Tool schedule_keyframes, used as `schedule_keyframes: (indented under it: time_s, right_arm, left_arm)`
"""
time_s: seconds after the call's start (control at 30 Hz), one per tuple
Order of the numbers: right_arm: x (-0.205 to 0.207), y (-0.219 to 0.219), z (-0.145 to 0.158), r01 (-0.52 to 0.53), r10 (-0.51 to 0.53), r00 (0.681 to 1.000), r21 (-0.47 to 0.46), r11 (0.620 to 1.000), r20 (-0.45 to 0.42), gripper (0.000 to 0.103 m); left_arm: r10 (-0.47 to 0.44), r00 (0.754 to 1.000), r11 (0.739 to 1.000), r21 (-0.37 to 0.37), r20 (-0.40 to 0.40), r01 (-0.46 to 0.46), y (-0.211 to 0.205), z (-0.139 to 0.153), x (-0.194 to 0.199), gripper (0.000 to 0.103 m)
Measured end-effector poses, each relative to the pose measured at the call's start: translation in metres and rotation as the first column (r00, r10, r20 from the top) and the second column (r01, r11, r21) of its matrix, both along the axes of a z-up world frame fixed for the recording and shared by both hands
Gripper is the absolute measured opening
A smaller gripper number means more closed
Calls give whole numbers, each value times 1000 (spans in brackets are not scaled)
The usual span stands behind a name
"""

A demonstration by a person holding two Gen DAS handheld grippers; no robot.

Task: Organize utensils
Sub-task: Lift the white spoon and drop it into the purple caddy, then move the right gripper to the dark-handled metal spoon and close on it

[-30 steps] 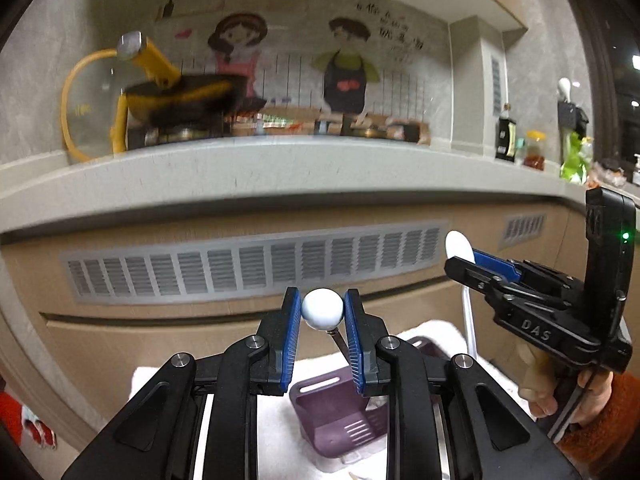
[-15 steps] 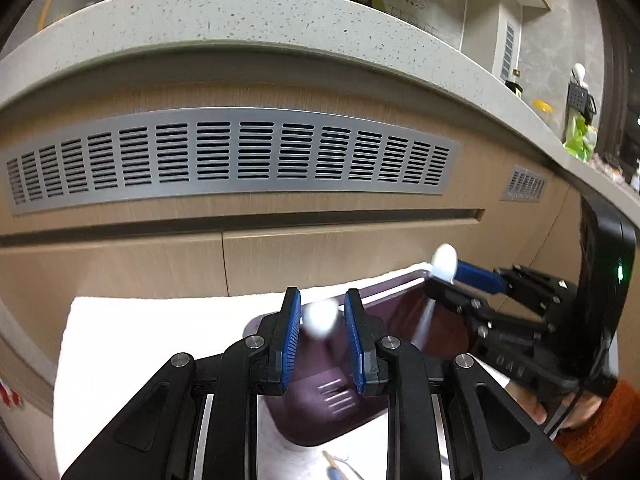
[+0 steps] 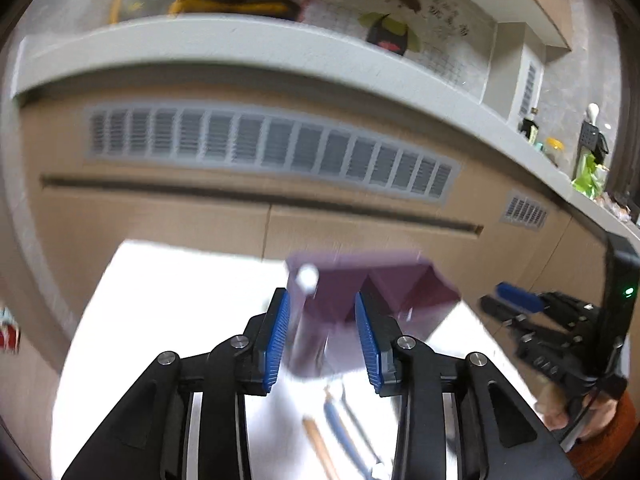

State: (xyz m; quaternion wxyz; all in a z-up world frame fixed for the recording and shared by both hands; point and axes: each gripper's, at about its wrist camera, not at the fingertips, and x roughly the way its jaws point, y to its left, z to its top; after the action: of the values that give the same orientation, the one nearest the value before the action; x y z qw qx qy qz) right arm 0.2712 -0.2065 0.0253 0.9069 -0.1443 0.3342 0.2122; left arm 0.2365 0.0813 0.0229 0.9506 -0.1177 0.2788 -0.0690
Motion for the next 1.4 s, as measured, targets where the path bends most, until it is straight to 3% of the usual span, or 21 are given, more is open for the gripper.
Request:
schedule_keyframes:
  time_s: [0.17,0.33,0.47,0.83,1.0,1.17,1.3,1.4]
  right_arm:
    - [-40,-23,-13,-6,5,997,-15,1000,-79,33]
    - [-73,-35,-40,10,-19,987,-53,999,-161,33]
    - [-95,-31,-62,45,-68,989,-164,985,-135,33]
    - [-95,-38,-72,90,-133,964,-187,978,-229,33]
    - [-94,-41,-77,81,-110,959,-120,989,-262,33]
    - [-81,-59,-76,156,-153,927,-18,988,-343,33]
    - [-78,-65,-76,196,-202,925,-51,979,-321,33]
    - [-74,-59,-84,186,-193,915,-52,981,-355,33]
  left_arm:
    - [19,989,1000,-19,-149,-22,4,-43,-30,37]
    - [57,975,998,0,-216,-59,5,-70,-59,37]
    - [64,972,997,46,-226,-55,-7,-78,-75,37]
    - [43,974,997,72,-222,-27,-20,-70,-77,37]
    - [37,972,997,75,-232,-20,-21,-73,-75,37]
    - [44,969,997,67,-245,-29,-15,-76,-74,37]
    - [57,964,998,39,-260,-48,-6,-82,-70,37]
    - [53,960,999,24,-274,-48,-5,-85,-69,37]
